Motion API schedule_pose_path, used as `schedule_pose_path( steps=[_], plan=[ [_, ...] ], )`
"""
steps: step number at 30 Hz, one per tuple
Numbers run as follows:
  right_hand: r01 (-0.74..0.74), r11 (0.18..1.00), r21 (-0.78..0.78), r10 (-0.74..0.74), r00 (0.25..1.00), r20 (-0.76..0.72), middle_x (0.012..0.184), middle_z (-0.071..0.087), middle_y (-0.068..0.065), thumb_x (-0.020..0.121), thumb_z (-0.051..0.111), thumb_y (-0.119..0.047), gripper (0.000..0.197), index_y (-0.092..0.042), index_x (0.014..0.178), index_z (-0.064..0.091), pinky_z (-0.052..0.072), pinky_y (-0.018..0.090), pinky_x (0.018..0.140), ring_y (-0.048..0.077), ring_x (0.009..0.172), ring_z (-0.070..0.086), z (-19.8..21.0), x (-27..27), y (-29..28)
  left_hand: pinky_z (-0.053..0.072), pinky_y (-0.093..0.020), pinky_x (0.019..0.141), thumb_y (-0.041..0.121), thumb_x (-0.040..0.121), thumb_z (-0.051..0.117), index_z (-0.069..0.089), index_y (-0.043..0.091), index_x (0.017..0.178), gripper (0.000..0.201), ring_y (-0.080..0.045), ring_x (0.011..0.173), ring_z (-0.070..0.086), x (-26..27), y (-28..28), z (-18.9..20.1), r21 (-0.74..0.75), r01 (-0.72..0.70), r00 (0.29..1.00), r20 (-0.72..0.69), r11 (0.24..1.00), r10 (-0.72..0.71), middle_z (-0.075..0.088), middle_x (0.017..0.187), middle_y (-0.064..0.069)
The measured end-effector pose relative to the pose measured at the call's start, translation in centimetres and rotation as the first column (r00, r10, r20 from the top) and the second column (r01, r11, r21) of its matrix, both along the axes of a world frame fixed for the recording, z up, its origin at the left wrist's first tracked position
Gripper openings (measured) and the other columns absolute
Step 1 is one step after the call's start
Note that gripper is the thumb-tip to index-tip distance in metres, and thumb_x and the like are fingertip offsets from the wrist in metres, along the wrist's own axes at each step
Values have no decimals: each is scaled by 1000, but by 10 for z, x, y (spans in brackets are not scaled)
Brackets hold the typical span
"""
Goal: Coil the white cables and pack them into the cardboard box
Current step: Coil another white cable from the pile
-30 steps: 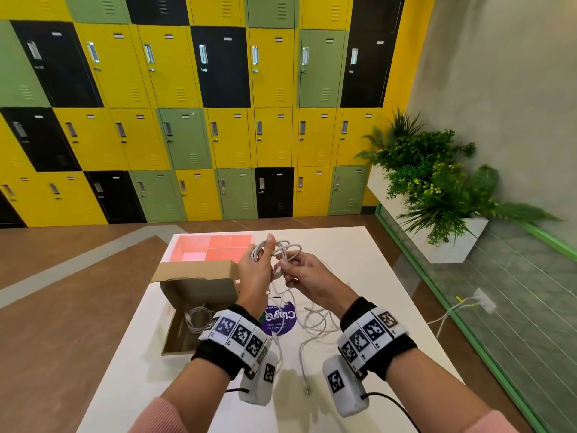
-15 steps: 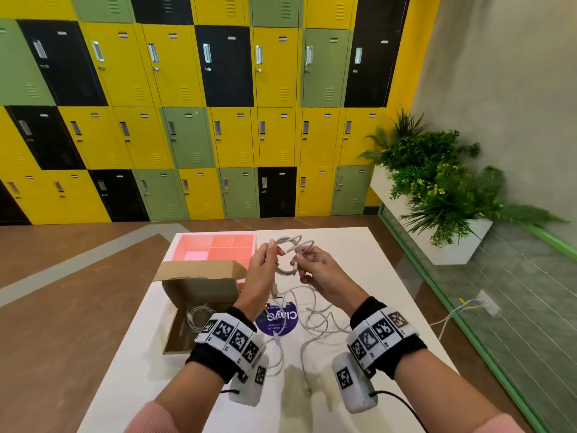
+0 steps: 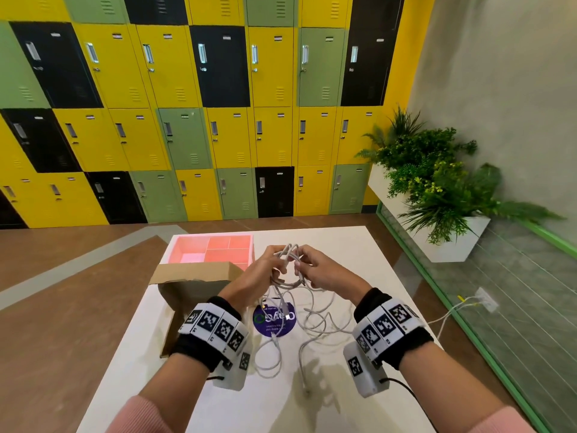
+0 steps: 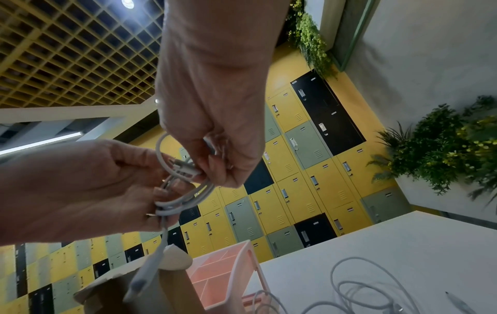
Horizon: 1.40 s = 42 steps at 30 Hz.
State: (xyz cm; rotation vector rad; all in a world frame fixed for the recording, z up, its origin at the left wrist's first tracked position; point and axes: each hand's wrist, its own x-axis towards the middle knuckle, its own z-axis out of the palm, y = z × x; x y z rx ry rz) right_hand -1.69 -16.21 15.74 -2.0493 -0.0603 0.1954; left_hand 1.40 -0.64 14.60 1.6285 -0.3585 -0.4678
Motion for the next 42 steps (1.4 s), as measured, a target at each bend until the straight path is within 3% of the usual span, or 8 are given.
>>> schedule_pose_path(
  steps=[3, 7, 14, 25, 29, 32, 35, 42],
  plan=[
    [-13, 999, -32, 12, 999, -41, 78, 50, -1, 101, 41, -18, 17, -12, 116, 43, 34, 19, 50, 8, 60, 40, 0, -1, 2, 36, -28, 70, 35, 102, 35, 48, 9, 123, 36, -15, 77, 41, 0, -3, -3, 7, -45, 998, 46, 999, 45, 45, 90, -5],
    [-39, 997, -60, 39, 999, 5, 89, 52, 5, 97, 50, -16, 25, -9, 120, 43, 46, 21, 53, 11, 65, 54, 0, -2, 5, 38, -16, 53, 23, 103, 39, 55, 8, 110, 23, -5, 63, 46, 0, -10, -7, 6, -220, 947, 241, 975, 212, 54, 82, 3],
    [-10, 993, 114, 12, 1000, -16, 116, 50, 15, 87, 65, -4, 61, -16, 136, 31, 57, 25, 59, 25, 72, 65, 8, 0, 2, 37, -32, 57, 26, 102, 41, 47, 23, 89, 15, -12, 58, 42, 3, -12, -21, -79, -426, 843, 327, 901, 427, 51, 70, 1],
    [-220, 973, 67, 229, 943, -240, 94, 64, 9, 82, 71, -8, 63, -11, 134, 34, 53, 19, 62, 17, 78, 63, 27, -5, -17, 43, -39, 59, 23, 103, 37, 44, 8, 97, 17, -23, 67, 52, 9, -3, -22, -84, -586, 704, 439, 806, 558, 58, 76, -11],
    [-360, 932, 42, 357, 891, -282, 93, 63, 6, 86, 67, -10, 47, -9, 128, 45, 48, 15, 69, 10, 78, 62, 25, -8, -23, 40, -21, 53, 17, 102, 39, 42, 8, 94, 13, -18, 63, 50, 13, 6, -23, -110, -619, 671, 441, 778, 597, 53, 71, 0],
    [-480, 877, 3, 462, 843, -275, 97, 56, 10, 90, 61, -8, 26, -9, 115, 54, 44, 20, 79, 18, 88, 55, 25, -9, -27, 39, -15, 53, 16, 102, 40, 43, 8, 93, 13, -17, 66, 50, 15, 10, -24, -127, -631, 661, 427, 765, 617, 53, 73, 1],
    [-545, 838, -5, 521, 804, -286, 96, 51, 12, 91, 57, -2, 15, -12, 102, 54, 43, 25, 81, 26, 87, 53, 26, -9, -33, 48, -35, 64, 17, 102, 40, 44, 13, 91, 13, -26, 75, 57, 21, 11, -24, -139, -629, 672, 398, 765, 625, 57, 77, -2],
    [-528, 801, -282, 429, 835, -344, 82, 57, -3, 86, 62, -2, 20, -20, 85, 55, 41, 22, 71, 12, 78, 52, 14, -4, -36, 46, -46, 68, 35, 102, 38, 44, 25, 91, 15, -31, 73, 54, 17, 10, -29, -98, -460, 817, 344, 883, 463, 59, 88, -18]
  ],
)
